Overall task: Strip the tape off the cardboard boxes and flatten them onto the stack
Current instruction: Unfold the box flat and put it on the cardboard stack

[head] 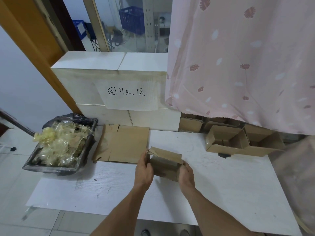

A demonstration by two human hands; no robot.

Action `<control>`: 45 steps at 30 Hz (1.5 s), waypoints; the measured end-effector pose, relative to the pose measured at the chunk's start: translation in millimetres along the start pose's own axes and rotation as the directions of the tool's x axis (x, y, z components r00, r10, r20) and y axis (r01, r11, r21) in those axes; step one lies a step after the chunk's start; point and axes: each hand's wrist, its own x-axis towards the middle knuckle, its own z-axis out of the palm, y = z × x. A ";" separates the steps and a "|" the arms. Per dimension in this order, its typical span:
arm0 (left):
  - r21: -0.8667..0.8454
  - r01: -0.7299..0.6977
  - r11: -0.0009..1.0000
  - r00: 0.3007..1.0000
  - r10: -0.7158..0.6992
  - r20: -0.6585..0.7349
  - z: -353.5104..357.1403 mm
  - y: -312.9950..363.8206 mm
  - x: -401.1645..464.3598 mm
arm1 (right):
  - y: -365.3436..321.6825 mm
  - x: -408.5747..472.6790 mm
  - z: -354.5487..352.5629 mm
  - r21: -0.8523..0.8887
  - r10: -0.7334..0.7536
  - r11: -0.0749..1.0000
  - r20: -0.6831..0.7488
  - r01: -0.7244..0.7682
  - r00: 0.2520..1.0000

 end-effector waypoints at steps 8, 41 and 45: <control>0.112 0.286 0.952 0.956 -0.276 -0.098 1.0 -12.5 0.1 | 4.9 -5.0 -5.0 -0.365 0.023 0.929 -0.113 -0.063 0.993; 0.896 0.074 0.438 0.948 -0.310 0.073 40.8 -130.1 -11.0 | 96.1 -1.5 33.9 -0.868 0.039 0.397 0.343 0.300 0.939; 0.891 0.096 0.444 0.949 -0.310 0.052 44.2 -134.0 -25.8 | 100.0 -9.4 30.1 -0.868 0.009 0.443 0.255 0.225 0.967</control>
